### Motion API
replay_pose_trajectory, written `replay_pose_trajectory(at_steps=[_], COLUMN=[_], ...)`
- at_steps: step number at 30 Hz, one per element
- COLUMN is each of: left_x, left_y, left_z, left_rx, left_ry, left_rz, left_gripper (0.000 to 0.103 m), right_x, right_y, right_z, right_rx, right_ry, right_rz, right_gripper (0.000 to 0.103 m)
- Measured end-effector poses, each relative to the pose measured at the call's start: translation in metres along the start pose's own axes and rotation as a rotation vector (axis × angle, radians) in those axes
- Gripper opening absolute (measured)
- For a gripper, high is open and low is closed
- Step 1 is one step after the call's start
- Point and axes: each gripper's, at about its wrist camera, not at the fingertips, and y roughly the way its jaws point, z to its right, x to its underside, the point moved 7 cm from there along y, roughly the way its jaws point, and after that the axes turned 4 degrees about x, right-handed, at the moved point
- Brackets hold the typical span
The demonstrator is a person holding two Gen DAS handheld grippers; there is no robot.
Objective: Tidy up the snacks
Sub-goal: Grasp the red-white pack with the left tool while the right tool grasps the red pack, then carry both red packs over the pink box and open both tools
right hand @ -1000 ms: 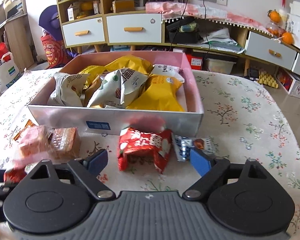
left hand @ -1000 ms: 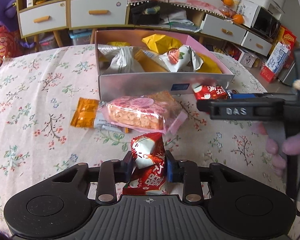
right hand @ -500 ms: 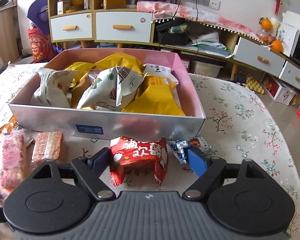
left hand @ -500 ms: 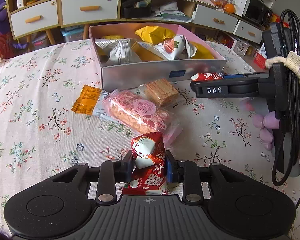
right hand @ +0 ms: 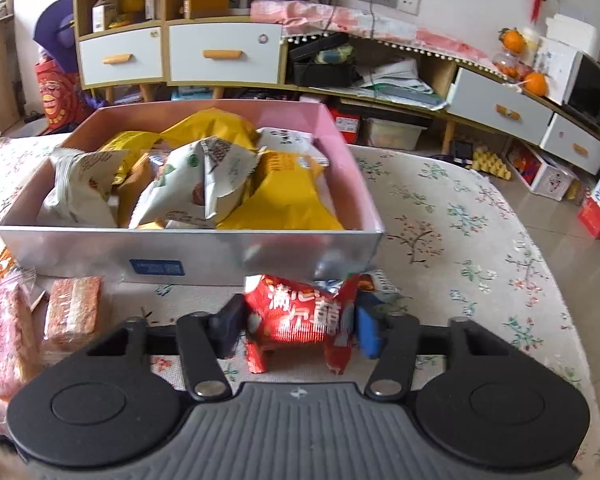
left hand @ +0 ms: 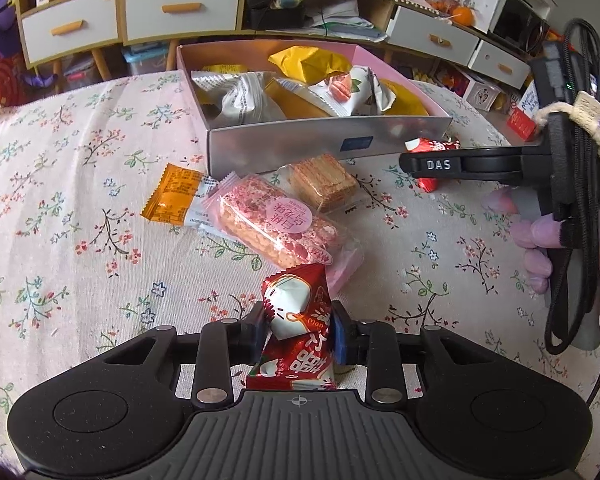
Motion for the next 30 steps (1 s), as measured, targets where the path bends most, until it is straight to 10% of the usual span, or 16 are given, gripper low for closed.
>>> replay_pose_trajectory(at_steps=[30], left_x=[-0.05], left_y=[-0.055], left_z=[-0.004], left_rx=[0.064], left_ry=[-0.136], left_rz=[0.161], left_gripper=[0.028], right_x=[0.0], right_y=[-0.04], right_z=[0.037], right_rx=[-0.148], right_ry=[0.227], right_rz=[-0.111], right_gripper=[0.044])
